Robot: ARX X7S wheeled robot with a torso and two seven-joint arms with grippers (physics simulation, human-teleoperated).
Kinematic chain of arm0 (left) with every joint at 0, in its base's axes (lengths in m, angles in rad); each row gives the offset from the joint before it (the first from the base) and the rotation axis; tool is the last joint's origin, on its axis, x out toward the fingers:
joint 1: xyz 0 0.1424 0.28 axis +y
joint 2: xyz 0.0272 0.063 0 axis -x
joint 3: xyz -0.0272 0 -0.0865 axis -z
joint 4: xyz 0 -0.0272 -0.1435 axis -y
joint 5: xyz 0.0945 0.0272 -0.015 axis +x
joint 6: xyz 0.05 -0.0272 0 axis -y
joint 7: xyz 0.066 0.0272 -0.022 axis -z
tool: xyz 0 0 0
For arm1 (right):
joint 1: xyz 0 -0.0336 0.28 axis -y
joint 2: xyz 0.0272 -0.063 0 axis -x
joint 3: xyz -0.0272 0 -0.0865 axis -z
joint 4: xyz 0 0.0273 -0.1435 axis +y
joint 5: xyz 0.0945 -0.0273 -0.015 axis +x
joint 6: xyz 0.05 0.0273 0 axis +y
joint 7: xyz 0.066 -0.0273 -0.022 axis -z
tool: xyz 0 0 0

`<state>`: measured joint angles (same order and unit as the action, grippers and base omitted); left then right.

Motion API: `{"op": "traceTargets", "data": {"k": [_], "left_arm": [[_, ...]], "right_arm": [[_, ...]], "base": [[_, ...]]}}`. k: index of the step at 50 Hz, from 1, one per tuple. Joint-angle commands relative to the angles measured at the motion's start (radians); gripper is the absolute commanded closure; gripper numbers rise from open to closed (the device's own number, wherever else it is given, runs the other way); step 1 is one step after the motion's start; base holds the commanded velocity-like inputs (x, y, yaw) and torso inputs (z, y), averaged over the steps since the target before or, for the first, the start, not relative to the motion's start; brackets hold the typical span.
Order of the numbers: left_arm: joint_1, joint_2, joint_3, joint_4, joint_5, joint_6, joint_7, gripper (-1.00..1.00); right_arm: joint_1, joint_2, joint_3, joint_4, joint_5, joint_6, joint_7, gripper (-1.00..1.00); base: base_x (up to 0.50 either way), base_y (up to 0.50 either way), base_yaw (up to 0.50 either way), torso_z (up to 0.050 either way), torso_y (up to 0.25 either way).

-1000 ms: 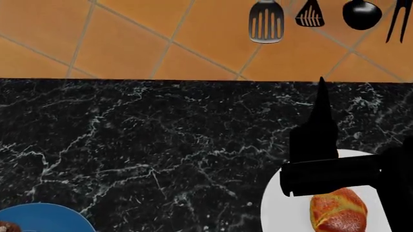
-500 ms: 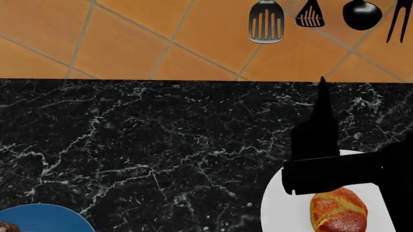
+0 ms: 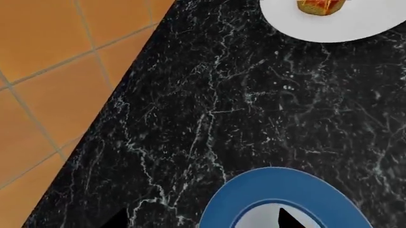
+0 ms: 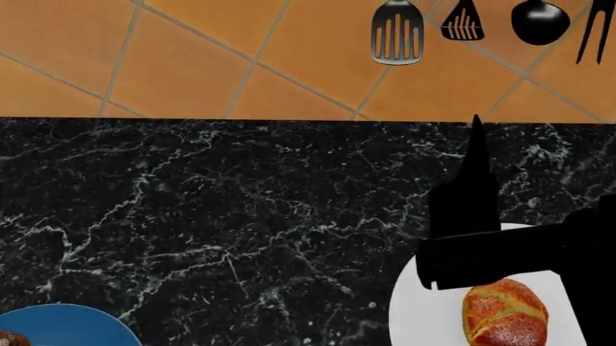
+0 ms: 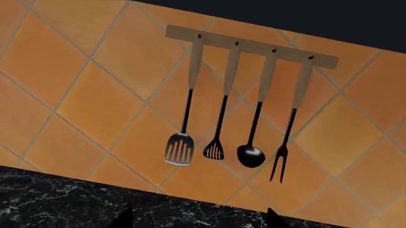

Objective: Place all breads on the cutting board.

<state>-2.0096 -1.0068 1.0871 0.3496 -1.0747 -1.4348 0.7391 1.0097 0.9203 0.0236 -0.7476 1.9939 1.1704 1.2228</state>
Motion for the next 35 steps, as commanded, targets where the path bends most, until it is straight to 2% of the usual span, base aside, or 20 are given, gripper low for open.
{"op": "traceTargets", "data": {"k": [1, 9, 22, 35], "left_arm": [[-0.026, -0.022, 0.105, 0.057, 0.044, 0.012, 0.159, -1.00], [-0.053, -0.084, 0.159, 0.169, 0.041, 0.000, 0.246, -1.00], [-0.073, -0.133, 0.237, 0.206, 0.119, 0.001, 0.299, -1.00], [-0.004, -0.142, 0.268, 0.152, 0.153, 0.022, 0.237, -1.00]], "right_arm": [[0.030, 0.006, -0.031, 0.003, 0.014, -0.007, 0.015, -1.00], [0.026, 0.016, -0.031, -0.010, 0.027, -0.022, 0.028, -1.00], [-0.019, 0.017, 0.000, -0.022, 0.003, -0.027, 0.003, -1.00], [-0.060, -0.001, 0.019, -0.036, -0.040, -0.024, -0.028, -1.00]], "base": [[0.00, 0.00, 0.00, 0.000, 0.000], [0.00, 0.00, 0.00, 0.000, 0.000], [0.00, 0.00, 0.00, 0.000, 0.000], [0.00, 0.00, 0.00, 0.000, 0.000]]}}
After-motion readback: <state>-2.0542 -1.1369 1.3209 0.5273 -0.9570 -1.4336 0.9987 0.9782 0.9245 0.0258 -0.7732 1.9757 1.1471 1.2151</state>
